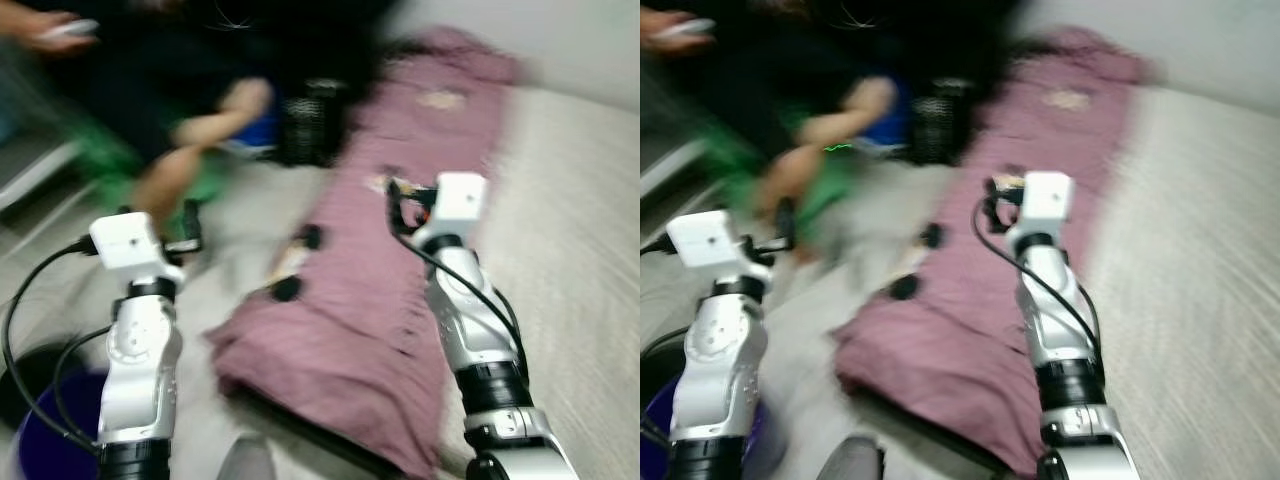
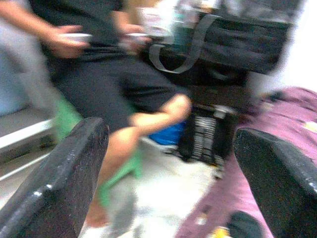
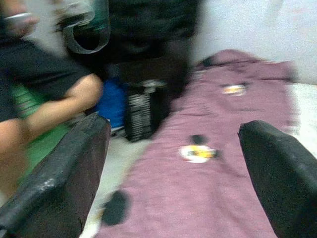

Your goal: Clean up the room

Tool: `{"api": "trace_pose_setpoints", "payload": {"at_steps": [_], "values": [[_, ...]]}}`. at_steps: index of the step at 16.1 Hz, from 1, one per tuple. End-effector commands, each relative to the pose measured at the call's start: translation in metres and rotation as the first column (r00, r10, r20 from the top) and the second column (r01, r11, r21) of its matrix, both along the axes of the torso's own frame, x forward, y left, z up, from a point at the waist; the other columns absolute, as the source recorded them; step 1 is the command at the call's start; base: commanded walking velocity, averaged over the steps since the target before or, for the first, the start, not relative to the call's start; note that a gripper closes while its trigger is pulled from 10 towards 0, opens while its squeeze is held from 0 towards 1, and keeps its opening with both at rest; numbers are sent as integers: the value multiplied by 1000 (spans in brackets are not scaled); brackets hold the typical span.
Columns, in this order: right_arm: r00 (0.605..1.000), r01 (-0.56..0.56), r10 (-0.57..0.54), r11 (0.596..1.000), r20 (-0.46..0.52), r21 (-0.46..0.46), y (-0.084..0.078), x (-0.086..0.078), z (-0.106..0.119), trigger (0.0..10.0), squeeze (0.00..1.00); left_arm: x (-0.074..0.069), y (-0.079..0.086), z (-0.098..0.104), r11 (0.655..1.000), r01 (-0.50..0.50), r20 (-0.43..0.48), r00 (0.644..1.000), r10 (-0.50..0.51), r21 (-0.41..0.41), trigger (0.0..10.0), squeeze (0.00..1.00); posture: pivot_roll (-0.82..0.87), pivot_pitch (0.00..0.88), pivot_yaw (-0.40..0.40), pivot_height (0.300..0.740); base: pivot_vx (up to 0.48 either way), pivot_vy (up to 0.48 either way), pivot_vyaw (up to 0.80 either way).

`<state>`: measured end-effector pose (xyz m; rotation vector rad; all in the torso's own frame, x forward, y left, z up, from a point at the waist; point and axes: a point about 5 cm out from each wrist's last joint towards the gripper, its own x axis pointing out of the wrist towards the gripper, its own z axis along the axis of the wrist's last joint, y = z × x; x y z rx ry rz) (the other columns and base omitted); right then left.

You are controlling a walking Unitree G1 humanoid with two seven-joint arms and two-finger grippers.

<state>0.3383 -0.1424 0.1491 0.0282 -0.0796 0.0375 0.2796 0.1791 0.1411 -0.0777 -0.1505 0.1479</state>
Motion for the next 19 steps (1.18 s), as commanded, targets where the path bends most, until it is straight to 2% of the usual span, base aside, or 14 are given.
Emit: {"api": "trace_pose_setpoints", "payload": {"at_steps": [1, 3, 10, 17, 19], "values": [[999, 37, -37, 999, -20, -4, -11, -3, -7, 10000, 0, 0, -8, -7, 1000, 14, -38, 999, -14, 4, 10000, 0, 38, 6, 17, 740, 0, 0, 0], [999, 39, -40, 999, -26, -8, -11, -3, -10, 10000, 0, 1, -6, -7, 1000, 8, -36, 999, -9, -18, 10000, 0, 39, 1, 17, 740, 0, 0, 0], [995, 79, -78, 997, -67, 11, -14, -1, -18, 10000, 0, 3, -8, -8, 1000, 14, -40, 999, -14, -13, 10000, 0, 37, 0, 17, 740, 0, 0, 0], [994, 83, -82, 996, -74, 16, -14, 1, -19, 10000, 0, 5, -9, -8, 999, 34, -34, 999, -35, -43, 10000, 0, 36, 0, 19, 740, 0, 0, -749], [995, 77, -76, 997, -65, 13, -13, 1, -19, 10000, 0, 5, -11, -8, 998, 44, -30, 999, -45, -34, 10000, 0, 36, 0, 20, 740, 0, 0, 0]]}}
